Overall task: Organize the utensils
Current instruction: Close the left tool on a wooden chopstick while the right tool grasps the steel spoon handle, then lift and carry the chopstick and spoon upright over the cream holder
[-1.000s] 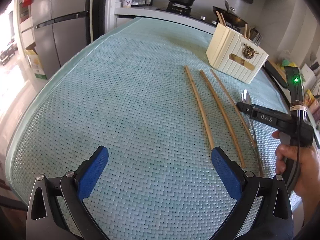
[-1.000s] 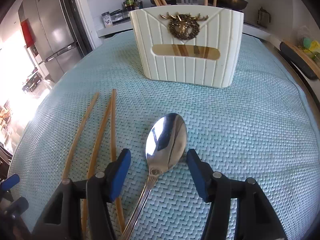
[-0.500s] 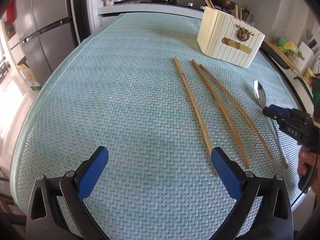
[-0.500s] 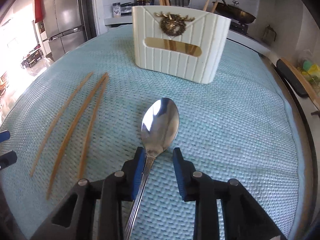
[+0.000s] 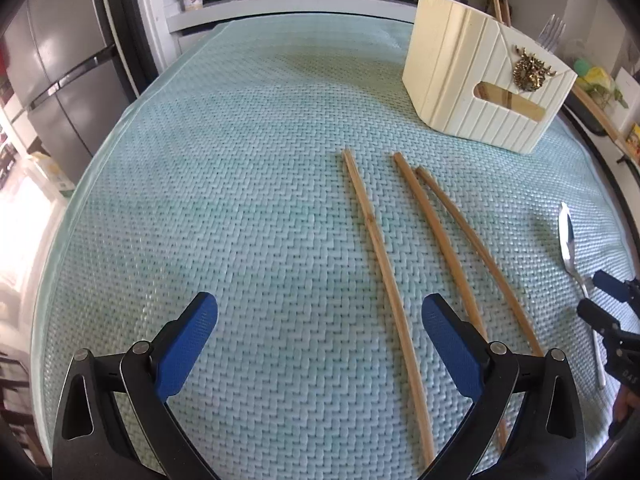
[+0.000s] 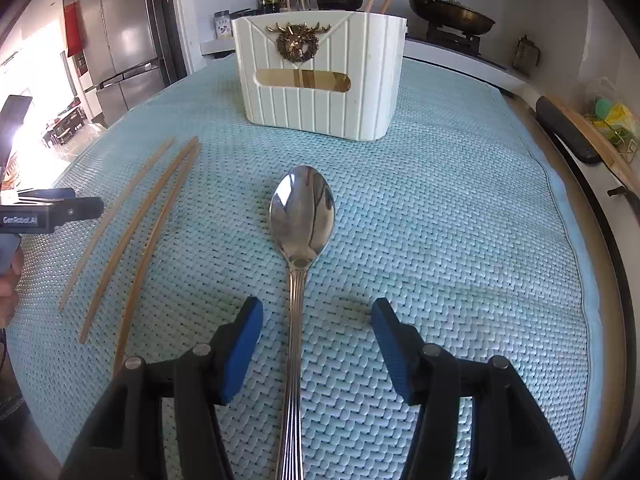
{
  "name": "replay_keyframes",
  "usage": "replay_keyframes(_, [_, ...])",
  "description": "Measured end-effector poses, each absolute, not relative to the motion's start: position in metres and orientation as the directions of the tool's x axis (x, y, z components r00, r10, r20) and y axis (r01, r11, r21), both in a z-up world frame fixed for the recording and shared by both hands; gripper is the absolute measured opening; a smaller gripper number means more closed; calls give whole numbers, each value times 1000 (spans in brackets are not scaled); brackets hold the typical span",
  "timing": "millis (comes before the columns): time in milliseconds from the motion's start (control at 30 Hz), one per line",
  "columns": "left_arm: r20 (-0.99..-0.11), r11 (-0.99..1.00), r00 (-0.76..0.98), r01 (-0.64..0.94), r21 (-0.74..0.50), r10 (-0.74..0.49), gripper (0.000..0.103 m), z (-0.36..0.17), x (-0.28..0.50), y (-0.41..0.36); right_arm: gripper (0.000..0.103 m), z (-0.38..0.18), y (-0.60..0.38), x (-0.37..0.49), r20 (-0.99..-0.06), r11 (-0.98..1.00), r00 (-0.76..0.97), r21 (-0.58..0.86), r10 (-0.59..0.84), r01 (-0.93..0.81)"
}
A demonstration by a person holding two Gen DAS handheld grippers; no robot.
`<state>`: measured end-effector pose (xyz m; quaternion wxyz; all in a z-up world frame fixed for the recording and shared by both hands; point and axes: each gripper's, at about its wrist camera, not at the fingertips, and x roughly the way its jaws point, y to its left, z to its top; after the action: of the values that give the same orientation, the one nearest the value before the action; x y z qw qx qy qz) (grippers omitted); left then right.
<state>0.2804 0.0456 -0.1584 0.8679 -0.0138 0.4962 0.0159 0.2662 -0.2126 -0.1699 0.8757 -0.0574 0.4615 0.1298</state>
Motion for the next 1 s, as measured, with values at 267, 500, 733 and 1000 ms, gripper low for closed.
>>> replay_keyframes(267, [-887,998,461,-40,-51,-27,100,-170,324,54,58,-171,-194,304,-845,959,515,-10,142,-282])
replay_keyframes(500, [-901,999,433,32,-25,-36,49,-160,340,32,57,-171,-178,333,-856,960,503,-29,119,-278])
replay_keyframes(733, [-881,988,450,20,-151,-143,4,-158,344,30,42,-169,-179,337,-844,964,524,-33,113,-263])
replay_keyframes(1000, [-794,961,560,13,-278,-237,4,-121,320,50,42,-136,-200,319,-768,962,605,52,210,-267])
